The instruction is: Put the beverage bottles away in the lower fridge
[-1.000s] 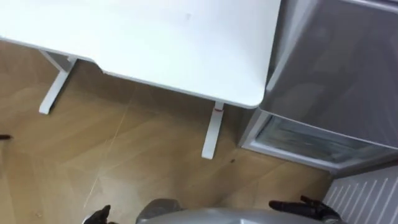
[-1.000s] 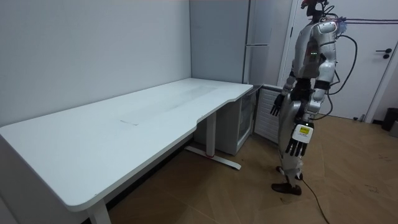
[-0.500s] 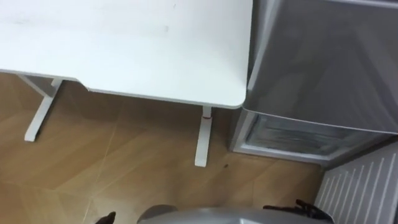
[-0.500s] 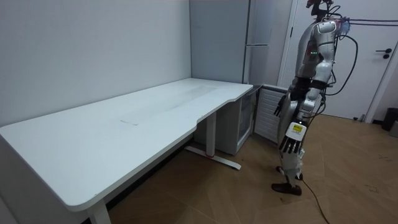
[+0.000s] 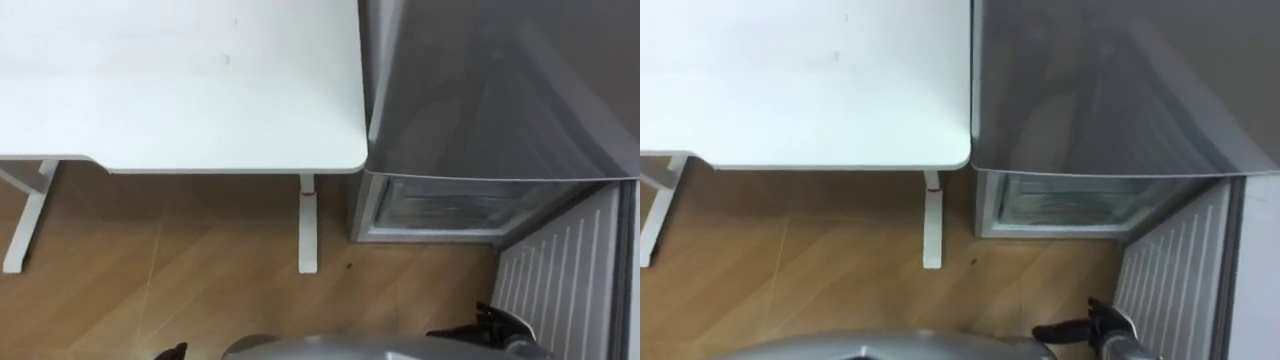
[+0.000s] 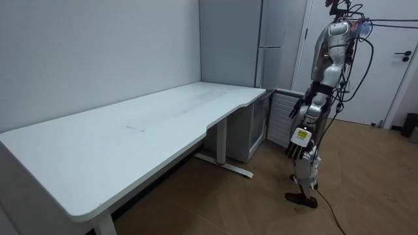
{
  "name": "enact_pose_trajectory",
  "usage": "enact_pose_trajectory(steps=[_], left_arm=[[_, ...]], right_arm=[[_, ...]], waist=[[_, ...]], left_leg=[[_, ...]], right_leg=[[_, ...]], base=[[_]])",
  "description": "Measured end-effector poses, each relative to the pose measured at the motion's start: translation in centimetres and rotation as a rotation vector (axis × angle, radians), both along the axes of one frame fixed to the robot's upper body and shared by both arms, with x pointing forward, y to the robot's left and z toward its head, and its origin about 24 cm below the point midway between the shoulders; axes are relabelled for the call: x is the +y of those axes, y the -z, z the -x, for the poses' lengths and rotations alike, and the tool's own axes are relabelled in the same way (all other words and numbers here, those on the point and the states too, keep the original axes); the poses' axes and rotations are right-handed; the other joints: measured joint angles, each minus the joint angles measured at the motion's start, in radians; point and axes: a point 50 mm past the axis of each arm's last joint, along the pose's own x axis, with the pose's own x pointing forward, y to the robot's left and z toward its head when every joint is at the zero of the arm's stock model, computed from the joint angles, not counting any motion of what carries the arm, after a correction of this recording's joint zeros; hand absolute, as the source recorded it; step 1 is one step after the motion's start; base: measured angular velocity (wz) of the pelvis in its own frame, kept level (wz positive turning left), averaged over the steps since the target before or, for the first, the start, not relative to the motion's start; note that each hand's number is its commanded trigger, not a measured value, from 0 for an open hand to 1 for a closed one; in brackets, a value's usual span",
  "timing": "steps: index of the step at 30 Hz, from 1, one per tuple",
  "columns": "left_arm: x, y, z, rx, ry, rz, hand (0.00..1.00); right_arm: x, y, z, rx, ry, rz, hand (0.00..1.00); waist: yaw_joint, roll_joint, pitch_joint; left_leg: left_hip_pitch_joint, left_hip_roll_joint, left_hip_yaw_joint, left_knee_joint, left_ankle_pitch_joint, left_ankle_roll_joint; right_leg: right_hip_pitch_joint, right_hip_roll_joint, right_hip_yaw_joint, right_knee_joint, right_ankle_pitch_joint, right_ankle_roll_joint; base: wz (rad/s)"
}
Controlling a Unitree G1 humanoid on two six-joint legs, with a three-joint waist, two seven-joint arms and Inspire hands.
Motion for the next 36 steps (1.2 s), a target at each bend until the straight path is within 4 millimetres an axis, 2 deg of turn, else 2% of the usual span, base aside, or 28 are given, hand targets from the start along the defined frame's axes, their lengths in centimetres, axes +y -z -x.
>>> enact_pose_trajectory(steps=[5,6,8,10,12,13,15,16,17,19,22,24,26,29,31,36], left_arm=[[0.8,-0.4,-1.9,-0.053,0.062,-0.014,0.00],[1.1,-0.5,-2.4,-0.072,0.069,-0.020,0.00],[1.4,-0.7,-2.6,-0.094,0.047,-0.028,0.00],[1.8,-0.8,-2.6,-0.102,0.023,-0.034,0.00],[2.2,-1.0,-2.6,-0.104,0.012,-0.045,0.00],[2.4,-1.0,-2.5,-0.105,0.010,-0.050,0.00],[3.1,-1.3,-2.5,-0.117,-0.023,-0.075,0.00],[3.2,-1.3,-2.4,-0.118,-0.030,-0.079,0.00],[3.2,-1.2,-2.1,-0.111,-0.039,-0.085,0.00],[3.4,-1.3,-1.8,-0.109,-0.046,-0.099,0.00],[3.5,-1.3,-1.9,-0.113,-0.050,-0.108,0.00],[3.6,-1.5,-2.2,-0.136,-0.047,-0.125,0.00],[3.7,-1.6,-2.3,-0.143,-0.046,-0.128,0.00],[3.6,-1.7,-2.4,-0.144,-0.046,-0.133,0.00],[3.5,-1.5,-1.9,-0.130,-0.056,-0.141,0.00],[3.7,-1.5,-0.9,-0.074,-0.069,-0.148,0.00]], right_arm=[[-0.8,-1.3,-3.4,-0.147,0.019,0.037,0.00],[-1.1,-2.0,-4.5,-0.195,-0.004,0.057,0.00],[-1.5,-3.1,-6.6,-0.270,-0.034,0.099,0.00],[-2.0,-5.2,-9.1,-0.384,-0.088,0.164,0.00],[-2.7,-9.1,-12.6,-0.583,-0.143,0.270,0.00],[-2.9,-10.3,-13.3,-0.628,-0.161,0.309,0.00],[-4.5,-11.7,-13.3,-0.634,-0.152,0.419,0.00],[-4.6,-12.6,-13.7,-0.676,-0.152,0.445,0.00],[-4.9,-14.9,-14.6,-0.772,-0.147,0.500,0.00],[-6.4,-16.8,-15.0,-0.824,-0.073,0.596,0.00],[-6.6,-19.5,-15.6,-0.955,-0.022,0.656,0.00],[-6.8,-21.7,-15.9,-1.053,-0.007,0.716,0.00],[-7.2,-22.9,-16.2,-1.100,0.011,0.748,0.00],[-7.9,-23.7,-16.3,-1.126,0.080,0.761,0.00],[-8.5,-23.4,-16.1,-1.107,0.103,0.759,0.00],[-10.9,-19.9,-14.6,-0.927,0.250,0.648,0.00]], waist=[[0.001,-0.003,0.0021],[0.005,0.001,-0.0010],[0.002,-0.002,-0.0008],[0.004,-0.003,-0.0011],[-0.002,-0.014,-0.0026],[-0.005,-0.019,-0.0029],[0.001,-0.044,-0.0074],[-0.003,-0.045,-0.0077],[-0.010,-0.043,-0.0083],[-0.021,-0.046,-0.0058],[-0.022,-0.048,-0.0054],[-0.022,-0.060,-0.0097],[-0.022,-0.069,-0.0093],[-0.025,-0.080,-0.0083],[-0.024,-0.082,-0.0094],[-0.025,-0.091,-0.0067]], left_leg=[[-0.006,-0.001,0.005,0.000,-0.001,0.004],[-0.011,0.000,0.016,0.001,-0.005,0.013],[-0.017,0.001,0.031,0.001,-0.006,0.017],[-0.019,-0.002,0.043,-0.001,-0.009,0.022],[-0.021,-0.002,0.056,-0.002,-0.010,0.025],[-0.020,-0.002,0.057,-0.003,-0.010,0.026],[-0.014,-0.002,0.061,-0.021,-0.008,0.028],[-0.014,0.000,0.066,-0.023,-0.007,0.029],[-0.014,0.003,0.073,-0.031,-0.007,0.029],[-0.005,0.002,0.076,-0.037,-0.005,0.029],[0.003,0.003,0.082,-0.052,-0.004,0.027],[0.004,0.004,0.080,-0.068,0.003,0.023],[0.003,0.004,0.076,-0.068,0.007,0.021],[0.003,0.006,0.065,-0.068,0.008,0.020],[0.006,0.007,0.063,-0.069,0.008,0.020],[0.013,0.007,0.065,-0.073,0.008,0.020]], right_leg=[[-0.017,0.006,0.034,-0.001,0.015,0.007],[-0.029,0.008,0.044,0.002,0.019,0.009],[-0.050,0.014,0.054,0.015,0.024,0.011],[-0.073,0.015,0.078,0.037,0.023,0.014],[-0.084,0.019,0.096,0.039,0.029,0.018],[-0.083,0.019,0.097,0.038,0.031,0.018],[-0.087,0.023,0.104,0.036,0.034,0.017],[-0.088,0.024,0.107,0.036,0.036,0.017],[-0.084,0.027,0.114,0.033,0.044,0.017],[-0.084,0.031,0.110,0.026,0.053,0.017],[-0.086,0.034,0.114,0.025,0.054,0.016],[-0.081,0.035,0.107,0.014,0.056,0.012],[-0.079,0.036,0.103,0.011,0.057,0.011],[-0.068,0.037,0.095,-0.010,0.061,0.008],[-0.063,0.038,0.093,-0.025,0.065,0.009],[-0.048,0.036,0.087,-0.039,0.066,0.009]], base=[[-0.18],[-0.23],[-0.38],[-0.42],[-0.29],[-0.08],[-0.12],[-0.25],[-0.20],[-0.14],[-0.13],[0.02],[0.07],[0.09],[0.03],[0.01]])
